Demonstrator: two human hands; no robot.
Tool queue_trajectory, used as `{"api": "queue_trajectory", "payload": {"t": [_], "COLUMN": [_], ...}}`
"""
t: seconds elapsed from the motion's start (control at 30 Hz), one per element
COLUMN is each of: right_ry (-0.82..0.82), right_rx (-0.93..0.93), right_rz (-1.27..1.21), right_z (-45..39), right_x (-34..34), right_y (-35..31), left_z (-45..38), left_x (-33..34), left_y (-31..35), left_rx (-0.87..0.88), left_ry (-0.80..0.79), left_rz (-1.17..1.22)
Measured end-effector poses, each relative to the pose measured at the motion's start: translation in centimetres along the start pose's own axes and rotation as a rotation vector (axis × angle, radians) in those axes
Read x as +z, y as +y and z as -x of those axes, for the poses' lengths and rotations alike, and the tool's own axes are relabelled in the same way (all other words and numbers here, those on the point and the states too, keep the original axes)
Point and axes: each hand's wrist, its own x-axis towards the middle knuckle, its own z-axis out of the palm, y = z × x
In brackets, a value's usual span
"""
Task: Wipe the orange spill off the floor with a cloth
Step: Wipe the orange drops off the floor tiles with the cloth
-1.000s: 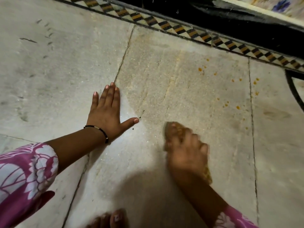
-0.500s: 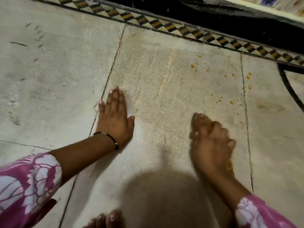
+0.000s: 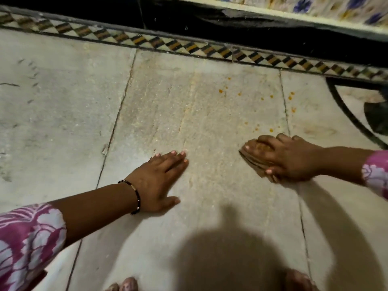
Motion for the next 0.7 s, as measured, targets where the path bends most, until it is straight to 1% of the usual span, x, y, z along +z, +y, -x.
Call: {"api": "queue_trajectory", "payload": {"t": [0.03,0.1,0.17,0.2,0.27,0.3,0.37,0.4,0.43,0.47,0.53,0.6,0.63,0.7], "right_ry": [-0.076,-0.190,-0.209,-0.143,0.152,0.237,0.344,0.407,0.463,0.502,0.529,0.530,0.535,0.548], "right_rx": [-0.050,-0.107,-0.185,-0.255,-0.433,-0.506,-0.649,-0.671,-0.640,-0.553,-0.256,0.029,0.128,0.272], "right_rz": [0.097,0.218,0.291,0.325,0.345,0.332,0.244,0.194,0.143,0.069,-0.137,-0.315,-0.369,-0.387], "right_z": [0.9,1.6,1.7,1.7,1.3,1.0,-0.2,-0.9,-1.6,-2.3,-3.2,-2.9,-2.2,-0.1], "right_x": [-0.2,-0.8,-1.2,-1.1,0.0,0.7,2.1,2.5,2.7,2.7,2.7,3.3,4.0,6.4], "right_y": [1.2,2.8,3.3,3.6,4.2,4.1,2.8,1.6,0.3,-0.8,-1.4,0.1,1.3,3.5], "left_z": [-0.2,-0.3,0.2,0.4,1.0,1.4,0.8,-0.1,-1.4,-2.8,-6.0,-8.9,-10.0,-11.7], "left_x": [-1.3,-3.7,-5.5,-6.0,-6.9,-7.1,-6.8,-6.3,-5.6,-4.9,-3.7,-2.4,-1.7,-0.2], "left_y": [0.2,0.2,0.2,0.4,0.3,0.2,0.3,0.5,1.0,1.7,3.8,5.4,6.0,6.9], "left_rx": [-0.002,-0.061,-0.063,-0.035,-0.026,-0.025,0.034,0.033,0.023,-0.010,-0.096,-0.188,-0.228,-0.292], "left_ry": [-0.056,-0.251,-0.333,-0.355,-0.364,-0.345,-0.189,-0.148,-0.105,-0.081,0.000,0.063,0.084,0.131], "left_rz": [-0.021,-0.050,-0.092,-0.149,-0.211,-0.221,-0.266,-0.291,-0.282,-0.240,-0.111,-0.001,0.020,0.039]}}
